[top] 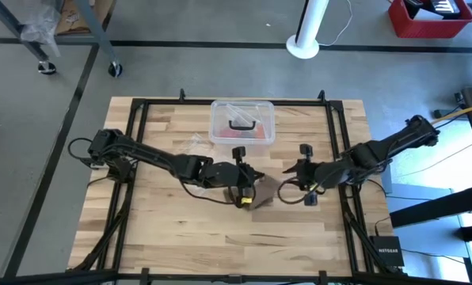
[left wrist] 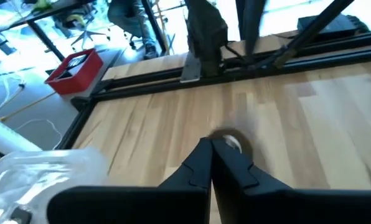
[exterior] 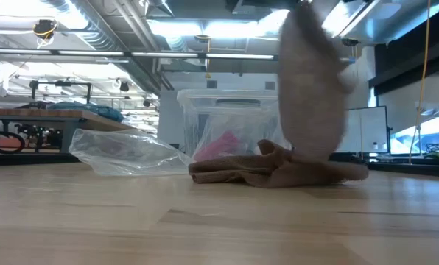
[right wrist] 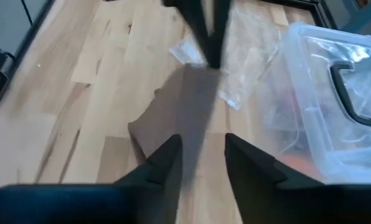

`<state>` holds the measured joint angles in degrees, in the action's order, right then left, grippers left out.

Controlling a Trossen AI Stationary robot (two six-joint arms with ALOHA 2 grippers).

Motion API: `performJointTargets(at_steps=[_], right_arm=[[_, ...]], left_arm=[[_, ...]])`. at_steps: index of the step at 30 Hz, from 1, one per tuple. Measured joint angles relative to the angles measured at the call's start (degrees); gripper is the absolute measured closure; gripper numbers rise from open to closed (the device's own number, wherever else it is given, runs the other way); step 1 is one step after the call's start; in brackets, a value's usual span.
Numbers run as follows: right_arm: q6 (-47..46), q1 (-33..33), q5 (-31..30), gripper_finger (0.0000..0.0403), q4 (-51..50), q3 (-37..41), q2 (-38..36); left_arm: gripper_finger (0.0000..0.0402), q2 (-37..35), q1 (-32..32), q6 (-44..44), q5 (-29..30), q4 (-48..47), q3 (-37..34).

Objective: Roll bandage
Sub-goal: Roll the brown bandage

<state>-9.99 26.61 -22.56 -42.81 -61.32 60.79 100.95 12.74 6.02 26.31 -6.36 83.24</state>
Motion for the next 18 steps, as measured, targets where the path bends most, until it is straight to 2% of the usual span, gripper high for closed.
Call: performJointTargets(at_steps=[4, 7, 10, 14, 18], right_arm=[[-0.73, 0.02, 2.65, 0.0242, -3.81, 0.0, -3.92], [-4.61, 0.02, 2.64, 0.0235, -8.37, 0.17, -6.68], [-7.52, 0.04, 2.65, 0.0234, -8.56, 3.27, -8.92], [-9.4, 0.04, 4.48, 0.0233, -2.68, 11.45, -11.1], [-9.01, 0.04, 8.95, 0.0233, 10.38, 20.46, -10.46]], left_arm=[[0.0401, -0.03, 0.23, 0.03, 0.0, -0.4, 0.0], [0.0401, -0.07, 0.27, -0.06, 0.0, -0.69, 0.0], [0.0401, -0.11, 0.26, -1.97, -0.01, -2.81, 0.0], [0.0394, -0.13, -0.19, -7.28, -0.18, -6.97, 0.0], [0.0363, -0.17, -0.21, -14.34, -0.75, -11.53, 0.0]])
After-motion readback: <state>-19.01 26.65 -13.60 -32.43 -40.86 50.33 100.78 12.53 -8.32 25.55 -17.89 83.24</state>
